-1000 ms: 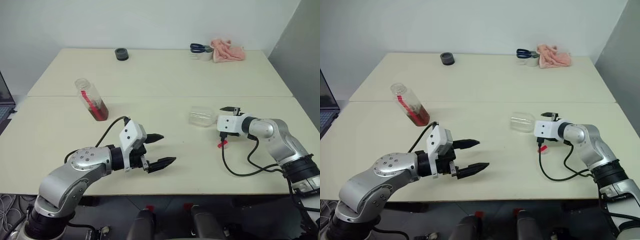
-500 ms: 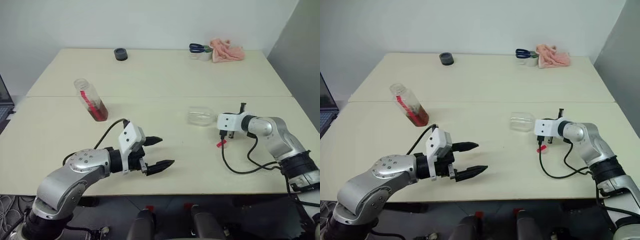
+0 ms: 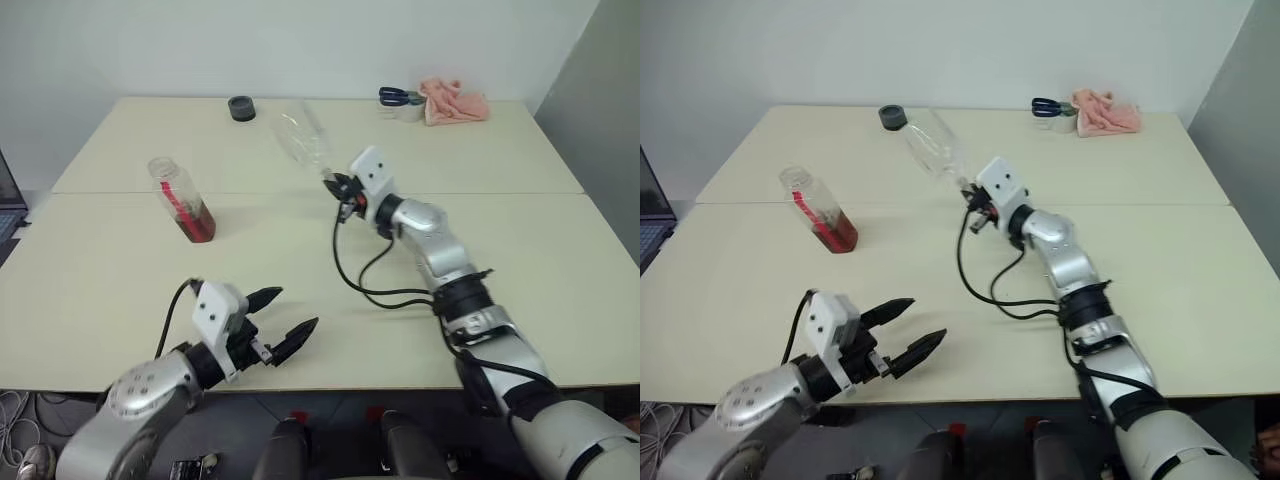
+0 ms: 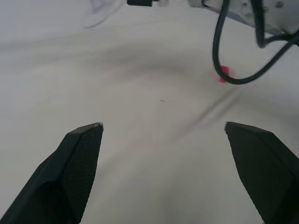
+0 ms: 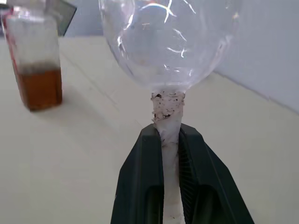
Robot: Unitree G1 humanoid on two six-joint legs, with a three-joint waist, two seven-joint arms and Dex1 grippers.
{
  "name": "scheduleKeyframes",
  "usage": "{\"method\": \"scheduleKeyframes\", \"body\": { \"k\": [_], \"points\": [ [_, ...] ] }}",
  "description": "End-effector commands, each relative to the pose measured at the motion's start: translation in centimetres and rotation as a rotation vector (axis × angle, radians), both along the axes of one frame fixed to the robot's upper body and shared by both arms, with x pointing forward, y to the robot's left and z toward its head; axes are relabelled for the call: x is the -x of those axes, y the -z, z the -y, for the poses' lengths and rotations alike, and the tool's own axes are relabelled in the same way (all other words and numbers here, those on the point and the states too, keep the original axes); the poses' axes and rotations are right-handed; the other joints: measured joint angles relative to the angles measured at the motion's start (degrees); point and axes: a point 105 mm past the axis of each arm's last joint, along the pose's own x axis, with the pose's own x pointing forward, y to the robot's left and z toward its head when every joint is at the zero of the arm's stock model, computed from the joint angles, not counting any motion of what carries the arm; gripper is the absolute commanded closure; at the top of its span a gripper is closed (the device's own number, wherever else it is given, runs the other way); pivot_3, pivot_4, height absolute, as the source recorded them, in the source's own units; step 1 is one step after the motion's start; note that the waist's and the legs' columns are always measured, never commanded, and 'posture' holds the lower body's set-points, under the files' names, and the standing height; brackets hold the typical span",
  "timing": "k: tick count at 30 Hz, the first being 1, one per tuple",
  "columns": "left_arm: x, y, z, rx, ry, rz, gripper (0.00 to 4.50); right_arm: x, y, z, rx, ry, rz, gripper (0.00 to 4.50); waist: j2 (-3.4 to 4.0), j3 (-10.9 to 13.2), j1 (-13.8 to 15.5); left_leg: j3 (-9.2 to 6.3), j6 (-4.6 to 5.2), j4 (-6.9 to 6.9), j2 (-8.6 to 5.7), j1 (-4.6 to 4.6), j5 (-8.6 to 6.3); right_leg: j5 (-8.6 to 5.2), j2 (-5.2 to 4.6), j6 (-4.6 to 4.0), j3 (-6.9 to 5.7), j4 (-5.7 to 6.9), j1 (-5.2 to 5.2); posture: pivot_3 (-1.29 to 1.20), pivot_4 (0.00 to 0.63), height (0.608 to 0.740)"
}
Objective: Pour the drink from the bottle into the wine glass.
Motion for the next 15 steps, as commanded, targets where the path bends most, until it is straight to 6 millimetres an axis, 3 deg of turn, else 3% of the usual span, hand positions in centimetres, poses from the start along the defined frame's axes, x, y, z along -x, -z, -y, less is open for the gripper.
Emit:
{"method": "scheduleKeyframes", "body": {
  "k": [1, 8, 15],
  "points": [
    [0.5, -1.4, -0.9, -0.002, -0.1, 0.082, 0.0, -0.6, -0.2, -1.4, -0.13, 0.024, -0.075, 4.36, 0.01, 0.0, 0.01, -0.02, 0.0, -0.01, 0.05, 0.0, 0.0, 0.01, 0.04, -0.07, -0.04, 0.01, -0.01, 0.0, 0.15, 0.74],
    [0.9, -1.9, -0.8, 0.007, -0.136, 0.09, 0.0, -0.3, 3.3, -2.5, -0.12, 0.042, -0.149, 4.36, 0.02, 0.01, 0.28, -0.06, 0.0, 0.01, -0.11, -0.01, 0.0, 0.04, 0.15, -0.19, -0.15, 0.01, 0.0, 0.0, 0.15, 0.74],
    [1.0, -1.7, -0.3, 0.014, -0.124, 0.086, 0.0, 1.2, 8.4, 0.9, 0.022, 0.036, -0.184, 4.36, 0.06, -0.1, 0.37, -0.09, 0.01, -0.01, -0.24, 0.05, 0.0, 0.03, 0.16, -0.2, -0.15, 0.02, 0.06, 0.0, 0.15, 0.74]
  ]
}}
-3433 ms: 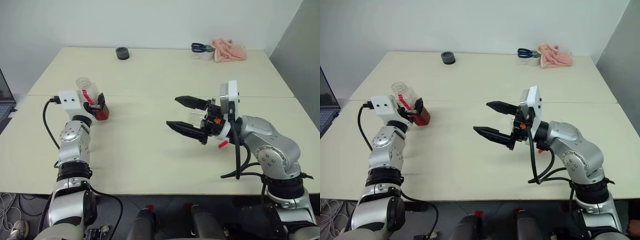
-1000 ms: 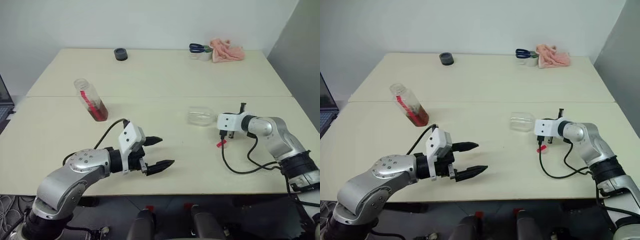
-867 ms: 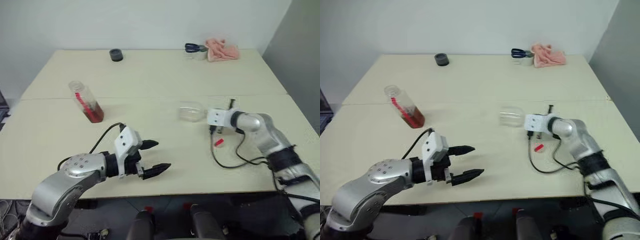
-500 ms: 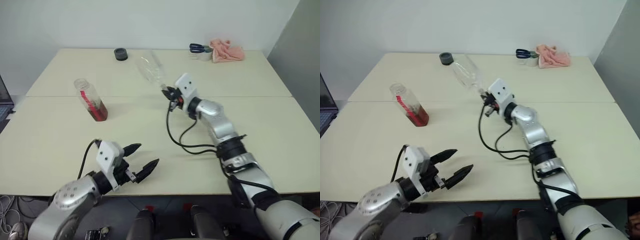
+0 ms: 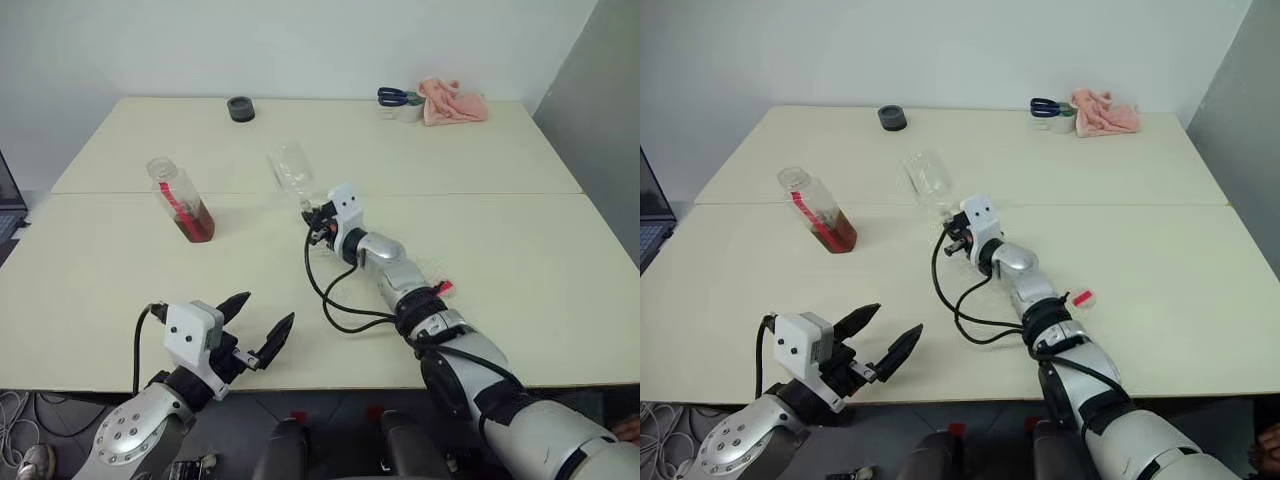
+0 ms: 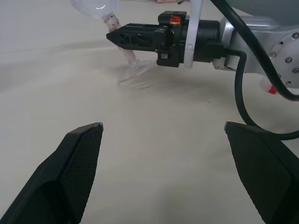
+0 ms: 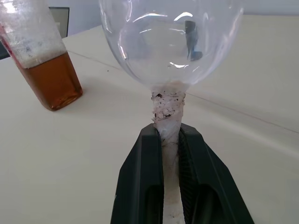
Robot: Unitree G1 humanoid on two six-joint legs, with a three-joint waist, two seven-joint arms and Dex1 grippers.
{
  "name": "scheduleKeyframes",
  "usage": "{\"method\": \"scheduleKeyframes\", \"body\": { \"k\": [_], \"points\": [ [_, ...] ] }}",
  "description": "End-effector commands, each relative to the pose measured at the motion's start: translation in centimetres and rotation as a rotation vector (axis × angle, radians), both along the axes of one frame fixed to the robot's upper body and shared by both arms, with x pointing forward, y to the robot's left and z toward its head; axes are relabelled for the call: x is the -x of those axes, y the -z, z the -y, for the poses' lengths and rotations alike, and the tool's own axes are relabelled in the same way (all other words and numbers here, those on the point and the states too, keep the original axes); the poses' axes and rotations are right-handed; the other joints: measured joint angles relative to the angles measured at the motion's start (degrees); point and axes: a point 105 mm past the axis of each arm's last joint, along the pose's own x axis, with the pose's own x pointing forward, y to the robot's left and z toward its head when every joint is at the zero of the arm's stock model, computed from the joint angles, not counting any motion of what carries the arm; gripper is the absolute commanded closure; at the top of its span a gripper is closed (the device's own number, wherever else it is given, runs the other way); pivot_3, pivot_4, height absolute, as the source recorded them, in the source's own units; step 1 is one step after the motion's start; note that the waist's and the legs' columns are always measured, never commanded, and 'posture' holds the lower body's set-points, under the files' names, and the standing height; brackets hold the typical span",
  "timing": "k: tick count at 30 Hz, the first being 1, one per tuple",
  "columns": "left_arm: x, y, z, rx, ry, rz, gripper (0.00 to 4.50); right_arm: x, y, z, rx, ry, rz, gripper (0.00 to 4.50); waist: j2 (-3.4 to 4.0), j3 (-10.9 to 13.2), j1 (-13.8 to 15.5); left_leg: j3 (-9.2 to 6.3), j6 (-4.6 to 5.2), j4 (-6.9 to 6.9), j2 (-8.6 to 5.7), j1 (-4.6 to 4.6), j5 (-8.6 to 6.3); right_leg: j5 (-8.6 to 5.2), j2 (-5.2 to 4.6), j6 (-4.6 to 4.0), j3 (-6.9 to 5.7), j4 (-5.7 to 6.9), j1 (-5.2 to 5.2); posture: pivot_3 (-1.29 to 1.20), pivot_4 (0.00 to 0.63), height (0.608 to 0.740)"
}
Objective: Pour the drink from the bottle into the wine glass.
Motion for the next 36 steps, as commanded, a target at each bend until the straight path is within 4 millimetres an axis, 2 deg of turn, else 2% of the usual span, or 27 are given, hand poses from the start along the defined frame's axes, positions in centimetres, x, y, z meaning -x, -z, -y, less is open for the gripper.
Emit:
{"method": "scheduleKeyframes", "body": {
  "k": [1, 3, 6, 8, 10, 12, 15, 20, 25, 29, 36],
  "points": [
    [0.3, -1.1, 0.7, 0.003, 0.023, 0.052, 0.0, 1.2, 3.1, 2.2, 0.103, -0.027, -0.04, 4.36, 0.03, -0.08, 0.23, -0.03, 0.0, 0.0, -0.05, 0.0, 0.0, 0.0, -0.03, 0.0, 0.0, -0.01, 0.02, 0.0, 0.15, 0.74],
    [0.3, -1.1, 0.9, 0.008, 0.029, 0.051, 0.0, 2.1, 4.6, 3.6, 0.14, -0.026, -0.076, 4.36, 0.09, -0.28, 0.37, -0.08, 0.0, 0.01, -0.17, 0.01, 0.0, 0.0, -0.12, 0.01, 0.0, -0.01, 0.06, 0.0, 0.15, 0.74],
    [0.1, -1.1, 1.0, 0.013, 0.032, 0.052, 0.0, 3.3, 5.8, 5.1, 0.182, -0.028, -0.108, 4.36, 0.2, -0.75, 0.33, -0.09, 0.01, 0.0, -0.27, 0.06, -0.01, -0.02, -0.19, 0.02, 0.02, -0.02, 0.13, 0.0, 0.15, 0.74],
    [-0.1, -1.1, 1.0, 0.012, 0.031, 0.054, 0.0, 3.7, 6.1, 5.7, 0.199, -0.021, -0.121, 4.36, 0.27, -0.84, 0.22, -0.08, 0.02, -0.02, -0.25, 0.21, -0.01, -0.03, -0.18, 0.02, 0.01, -0.02, 0.25, 0.0, 0.15, 0.74],
    [-0.1, -1.1, 0.9, 0.012, 0.027, 0.057, 0.0, 3.7, 5.7, 5.7, 0.192, -0.016, -0.117, 4.36, 0.27, -0.91, 0.21, -0.09, 0.03, -0.15, -0.26, 0.8, -0.03, -0.25, -0.17, 0.1, 0.0, -0.11, 0.84, 0.0, 0.15, 0.74],
    [-0.2, -1.3, 0.8, 0.012, 0.012, 0.065, 0.0, 3.3, 4.2, 5.1, 0.157, -0.019, -0.083, 4.36, 0.26, -0.94, 0.2, -0.09, 0.07, -0.17, -0.27, 1.14, -0.18, -0.58, -0.18, 0.13, 0.02, -0.11, 1.18, 0.0, 0.15, 0.74],
    [-0.2, -1.4, 0.4, 0.01, -0.011, 0.073, 0.0, 2.8, 2.2, 3.9, 0.1, -0.028, -0.032, 4.36, 0.26, -0.93, 0.03, -0.09, 0.07, -0.17, -0.25, 1.17, -0.21, -0.59, -0.18, 0.12, 0.03, -0.09, 1.18, 0.0, 0.15, 0.74],
    [-0.4, -1.7, -1.6, 0.006, -0.138, 0.095, 0.0, 1.9, -1.9, 0.9, -0.033, -0.068, 0.047, 4.36, 0.29, -0.88, -0.96, -0.07, 0.07, -0.19, -0.11, 1.15, -0.21, -0.59, -0.09, 0.09, 0.01, -0.03, 1.07, 0.0, 0.15, 0.74],
    [0.1, -1.6, -3.7, -0.006, -0.251, 0.1, 0.0, 0.4, -4.1, -1.3, -0.078, -0.043, 0.12, 4.36, 0.32, -0.76, -1.48, -0.05, 0.07, -0.35, -0.02, 1.07, -0.2, -0.59, -0.03, 0.06, 0.01, -0.02, 0.91, 0.0, 0.15, 0.74],
    [0.2, -1.5, -4.4, -0.011, -0.291, 0.11, 0.0, 0.0, -3.8, -2.1, -0.046, -0.044, 0.143, 4.36, 0.3, -0.75, -1.25, -0.05, 0.07, -0.53, -0.06, 1.1, -0.2, -0.6, -0.06, 0.04, 0.0, -0.08, 0.91, 0.0, 0.15, 0.74],
    [0.0, -1.4, -5.0, -0.018, -0.317, 0.121, 0.0, -0.2, -0.6, -2.2, 0.072, -0.018, 0.085, 4.36, 0.26, -0.68, -1.27, -0.06, 0.06, -0.85, -0.25, 1.09, -0.2, -0.62, -0.24, 0.0, 0.03, -0.16, 0.84, 0.0, 0.15, 0.74]
  ]
}}
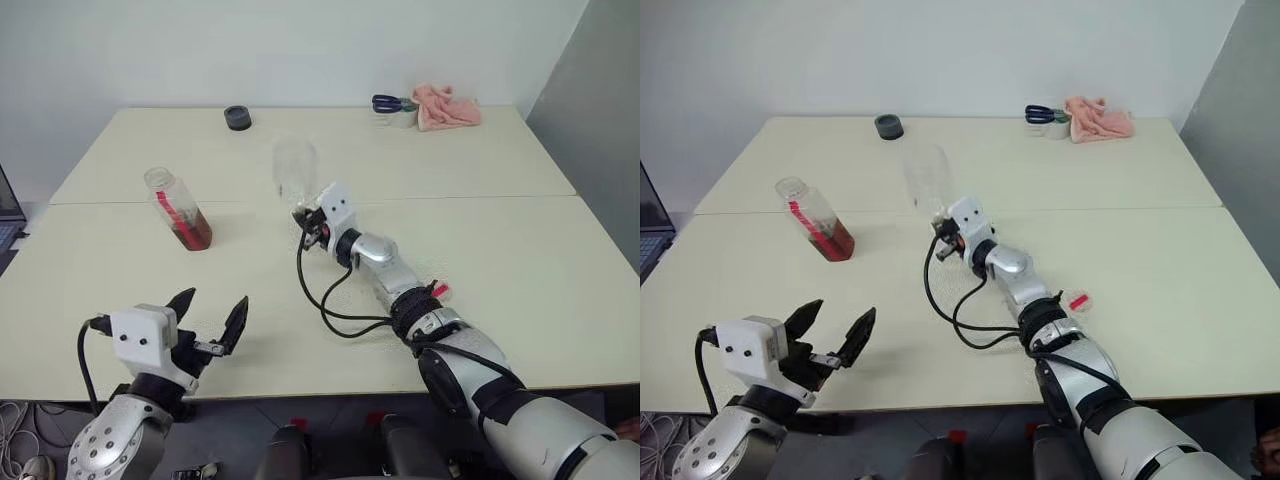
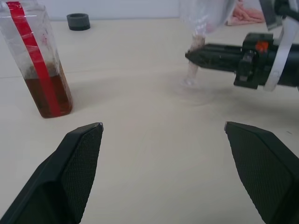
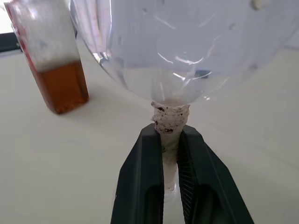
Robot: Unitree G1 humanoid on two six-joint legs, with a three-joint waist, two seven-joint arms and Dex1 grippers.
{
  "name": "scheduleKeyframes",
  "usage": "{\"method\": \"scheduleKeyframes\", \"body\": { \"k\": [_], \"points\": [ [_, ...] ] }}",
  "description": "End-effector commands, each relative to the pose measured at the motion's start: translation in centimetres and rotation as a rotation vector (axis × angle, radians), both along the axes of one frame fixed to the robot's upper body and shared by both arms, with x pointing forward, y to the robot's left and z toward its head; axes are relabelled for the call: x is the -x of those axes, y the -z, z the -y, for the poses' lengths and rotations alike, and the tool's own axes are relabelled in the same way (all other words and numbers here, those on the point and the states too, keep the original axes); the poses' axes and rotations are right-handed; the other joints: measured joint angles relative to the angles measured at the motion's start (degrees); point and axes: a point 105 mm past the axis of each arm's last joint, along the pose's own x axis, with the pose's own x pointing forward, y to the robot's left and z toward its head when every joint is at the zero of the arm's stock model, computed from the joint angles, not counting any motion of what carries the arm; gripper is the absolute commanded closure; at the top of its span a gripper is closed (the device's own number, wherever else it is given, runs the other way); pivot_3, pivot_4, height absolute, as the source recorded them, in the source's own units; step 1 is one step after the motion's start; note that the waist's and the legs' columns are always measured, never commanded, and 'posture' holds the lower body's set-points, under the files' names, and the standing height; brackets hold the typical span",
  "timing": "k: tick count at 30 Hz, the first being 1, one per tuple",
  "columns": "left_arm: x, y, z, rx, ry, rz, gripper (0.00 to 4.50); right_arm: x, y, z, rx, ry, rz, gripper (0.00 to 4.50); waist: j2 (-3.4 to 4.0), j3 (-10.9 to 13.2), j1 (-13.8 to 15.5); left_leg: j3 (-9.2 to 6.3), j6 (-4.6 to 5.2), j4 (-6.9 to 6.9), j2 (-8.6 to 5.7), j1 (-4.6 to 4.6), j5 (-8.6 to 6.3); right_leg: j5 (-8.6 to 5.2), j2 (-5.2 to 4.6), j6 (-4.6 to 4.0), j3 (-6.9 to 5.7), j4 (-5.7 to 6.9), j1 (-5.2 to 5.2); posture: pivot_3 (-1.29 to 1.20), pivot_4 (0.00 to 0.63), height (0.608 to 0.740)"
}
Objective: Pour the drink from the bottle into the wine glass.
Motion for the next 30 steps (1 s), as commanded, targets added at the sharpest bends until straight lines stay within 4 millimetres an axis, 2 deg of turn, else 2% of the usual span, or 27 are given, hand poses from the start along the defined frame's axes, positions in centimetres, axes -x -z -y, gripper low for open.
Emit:
{"method": "scheduleKeyframes", "body": {
  "k": [1, 8, 16, 20, 21, 26, 30],
  "points": [
    [0.1, -0.7, -0.1, -0.011, -0.006, 0.035, 0.0, -0.3, -1.2, -0.4, 0.022, 0.008, 0.053, 4.36, 0.01, 0.01, -0.04, 0.0, 0.0, -0.01, 0.0, 0.0, 0.0, -0.01, 0.0, -0.02, 0.0, 0.02, -0.02, 0.0, 0.15, 0.74],
    [-0.4, -0.8, 0.6, -0.001, 0.017, 0.046, 0.0, -0.4, -1.0, -0.1, 0.054, 0.007, 0.074, 4.36, 0.01, 0.01, -0.05, -0.07, -0.01, -0.01, 0.03, 0.05, 0.01, -0.03, 0.04, -0.04, -0.05, 0.06, 0.02, 0.0, 0.15, 0.74],
    [-0.7, -0.8, 0.6, -0.004, 0.033, 0.044, 0.0, 0.0, -0.8, -0.1, 0.028, -0.02, 0.06, 1.69, 0.01, 0.01, -0.07, -0.08, -0.01, -0.02, 0.04, 0.09, 0.01, -0.03, 0.05, -0.04, -0.06, 0.07, 0.04, 0.0, 0.15, 0.74],
    [-1.2, -0.8, -0.2, -0.024, 0.015, 0.046, 0.0, 0.3, -0.4, 0.9, 0.034, -0.045, 0.084, 0.2, 0.01, 0.02, 0.03, -0.12, -0.01, -0.02, 0.03, 0.1, 0.01, -0.04, 0.06, -0.05, -0.09, 0.07, 0.07, 0.0, 0.15, 0.74],
    [-1.4, -0.6, -0.4, -0.026, 0.008, 0.047, 0.0, 0.5, -0.1, 1.4, 0.036, -0.048, 0.084, 0.03, 0.01, 0.02, 0.07, -0.13, -0.01, -0.02, 0.02, 0.09, 0.01, -0.03, 0.05, -0.05, -0.1, 0.06, 0.07, 0.0, 0.15, 0.74],
    [-2.7, -0.6, -1.1, -0.023, -0.024, 0.077, 0.0, 1.3, 0.6, 3.5, 0.037, -0.048, 0.099, 0.03, 0.0, 0.02, 0.09, -0.13, -0.01, -0.02, 0.0, 0.07, 0.01, -0.03, 0.02, -0.04, -0.09, 0.04, 0.07, 0.0, 0.15, 0.74],
    [-3.6, -0.8, -1.0, -0.012, -0.021, 0.091, 0.0, 1.5, 0.5, 3.7, 0.032, -0.036, 0.083, 0.03, 0.0, 0.02, -0.28, -0.13, -0.02, -0.02, 0.07, 0.12, 0.01, -0.03, 0.07, -0.04, -0.08, 0.09, 0.07, 0.0, 0.15, 0.74]
  ]
}}
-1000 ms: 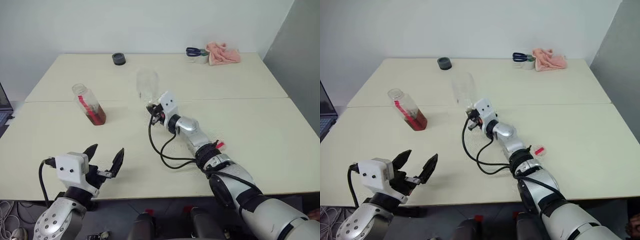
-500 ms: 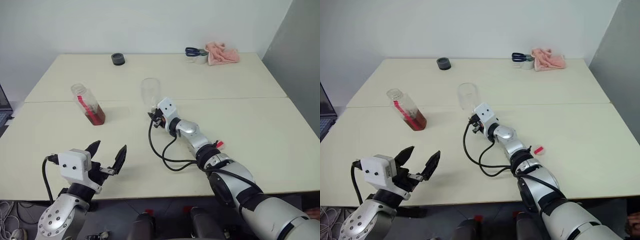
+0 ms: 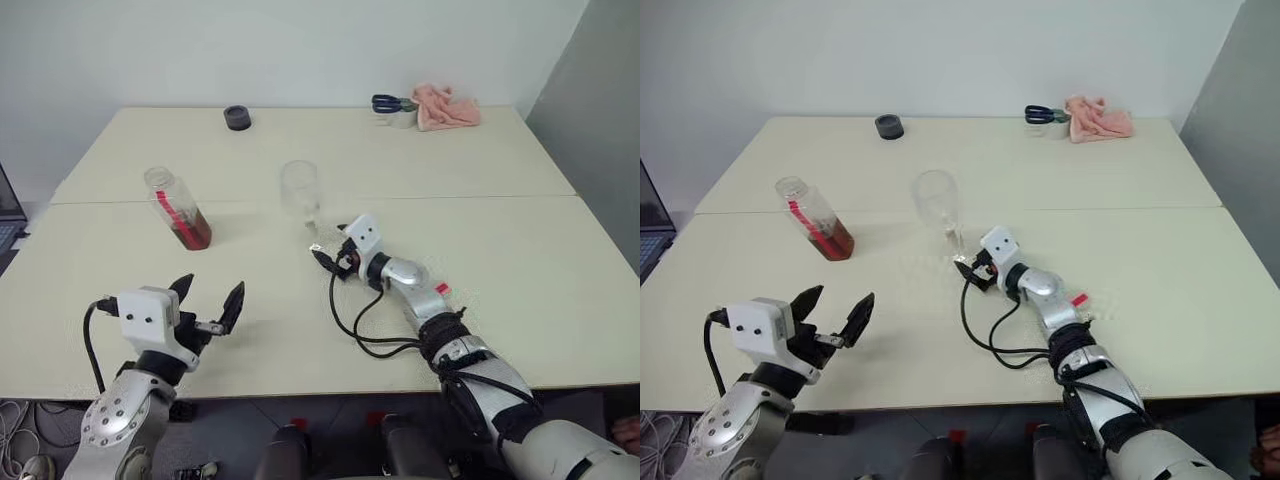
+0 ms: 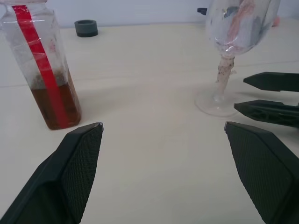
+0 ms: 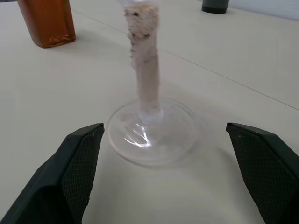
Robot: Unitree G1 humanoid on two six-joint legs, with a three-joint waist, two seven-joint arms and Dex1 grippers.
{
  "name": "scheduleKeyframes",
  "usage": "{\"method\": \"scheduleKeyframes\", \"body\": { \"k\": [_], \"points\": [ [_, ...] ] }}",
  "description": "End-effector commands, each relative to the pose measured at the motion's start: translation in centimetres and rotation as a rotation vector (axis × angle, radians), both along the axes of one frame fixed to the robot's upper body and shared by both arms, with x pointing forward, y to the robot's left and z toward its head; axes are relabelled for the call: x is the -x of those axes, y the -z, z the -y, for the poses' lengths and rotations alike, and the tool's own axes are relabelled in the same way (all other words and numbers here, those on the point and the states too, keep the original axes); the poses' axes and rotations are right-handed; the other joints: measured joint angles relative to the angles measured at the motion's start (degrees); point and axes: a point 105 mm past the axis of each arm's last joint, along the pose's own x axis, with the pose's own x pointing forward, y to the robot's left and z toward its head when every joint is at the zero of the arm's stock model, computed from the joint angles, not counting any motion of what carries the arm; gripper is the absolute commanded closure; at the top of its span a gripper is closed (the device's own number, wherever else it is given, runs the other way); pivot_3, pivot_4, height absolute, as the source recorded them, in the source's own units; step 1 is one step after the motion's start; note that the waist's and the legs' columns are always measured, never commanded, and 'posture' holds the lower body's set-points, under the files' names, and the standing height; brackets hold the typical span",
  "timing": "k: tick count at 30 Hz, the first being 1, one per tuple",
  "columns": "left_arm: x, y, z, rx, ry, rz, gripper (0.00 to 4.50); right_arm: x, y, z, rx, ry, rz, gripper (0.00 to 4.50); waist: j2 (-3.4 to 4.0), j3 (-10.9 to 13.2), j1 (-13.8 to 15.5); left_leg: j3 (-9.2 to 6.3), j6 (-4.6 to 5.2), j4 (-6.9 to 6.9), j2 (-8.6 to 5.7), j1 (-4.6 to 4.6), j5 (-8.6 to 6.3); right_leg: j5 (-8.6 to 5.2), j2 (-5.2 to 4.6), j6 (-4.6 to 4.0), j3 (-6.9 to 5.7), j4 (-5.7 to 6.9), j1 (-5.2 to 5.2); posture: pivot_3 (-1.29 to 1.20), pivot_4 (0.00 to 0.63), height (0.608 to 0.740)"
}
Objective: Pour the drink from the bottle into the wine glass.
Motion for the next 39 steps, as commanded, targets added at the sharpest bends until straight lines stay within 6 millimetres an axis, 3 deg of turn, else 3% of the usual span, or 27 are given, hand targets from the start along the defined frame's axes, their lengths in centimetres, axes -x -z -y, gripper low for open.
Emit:
{"method": "scheduleKeyframes", "body": {
  "k": [1, 10, 15, 18, 19, 22, 25, 29, 39],
  "points": [
    [-0.1, -1.0, 0.1, -0.012, 0.006, 0.049, 0.0, 0.2, -2.2, -1.3, -0.043, -0.032, 0.035, 0.03, 0.0, 0.0, -0.31, 0.03, 0.0, 0.0, 0.04, 0.02, 0.0, 0.0, 0.03, 0.0, 0.02, 0.01, 0.0, 0.0, 0.15, 0.74],
    [0.2, -0.9, 0.0, -0.019, 0.002, 0.039, 0.0, 0.1, -3.0, -1.1, -0.051, -0.038, 0.032, 0.03, -0.01, 0.01, 0.02, 0.06, 0.0, -0.04, 0.05, 0.07, 0.0, -0.01, 0.03, -0.01, 0.04, -0.01, 0.02, 0.0, 0.15, 0.74],
    [1.2, -0.6, -1.3, -0.005, -0.077, 0.022, 0.0, 1.5, -2.7, 2.2, -0.018, -0.065, 0.027, 0.03, -0.02, 0.01, 0.26, 0.04, 0.0, -0.06, 0.01, 0.02, -0.01, -0.01, -0.03, 0.0, 0.02, -0.06, 0.02, 0.0, 0.15, 0.74],
    [1.6, -0.6, -2.8, 0.01, -0.158, 0.025, 0.0, 3.9, -3.4, 6.2, 0.02, -0.084, 0.024, 0.03, -0.02, 0.03, 1.11, -0.17, -0.01, -0.04, -0.05, -0.17, -0.01, -0.01, -0.1, 0.01, -0.11, -0.2, -0.01, 0.0, 0.15, 0.74],
    [1.6, -0.6, -3.5, 0.014, -0.198, 0.031, 0.0, 5.6, -4.3, 7.5, 0.0, -0.135, 0.012, 0.03, -0.02, 0.05, 1.37, -0.25, -0.01, -0.03, -0.06, -0.25, -0.01, -0.02, -0.15, 0.02, -0.16, -0.23, -0.02, 0.0, 0.15, 0.74],
    [1.3, -0.6, -5.0, 0.017, -0.272, 0.045, 0.0, 10.2, -6.7, 8.6, -0.036, -0.311, -0.022, 0.03, -0.01, 0.25, 1.63, -0.46, -0.01, -0.01, -0.15, -0.4, -0.01, -0.05, -0.22, 0.11, -0.22, -0.38, -0.03, 0.0, 0.15, 0.74],
    [0.2, -0.5, -6.2, 0.008, -0.327, 0.054, 0.0, 13.9, -8.9, 8.5, -0.07, -0.474, -0.064, 0.03, -0.13, 0.47, 1.34, -0.49, 0.0, -0.01, -0.16, -0.37, -0.01, -0.22, -0.12, 0.4, -0.27, -0.39, -0.01, 0.0, 0.15, 0.74],
    [-2.0, -0.9, -7.7, -0.031, -0.372, 0.065, 0.0, 16.0, -11.2, 7.6, -0.118, -0.572, -0.078, 0.03, -0.3, 0.54, 1.49, -0.49, 0.0, 0.0, 0.04, -0.2, 0.01, -0.24, 0.1, 0.42, -0.34, -0.33, 0.09, 0.0, 0.15, 0.74],
    [-6.0, -1.5, -8.4, -0.028, -0.285, 0.059, 0.0, 15.9, -13.4, 5.8, -0.147, -0.551, -0.013, 0.03, -0.4, 0.58, 1.71, -0.5, -0.09, 0.0, -0.22, -0.46, 0.06, -0.06, -0.18, 0.17, -0.38, -0.4, -0.03, 0.0, 0.15, 0.74]
  ]
}}
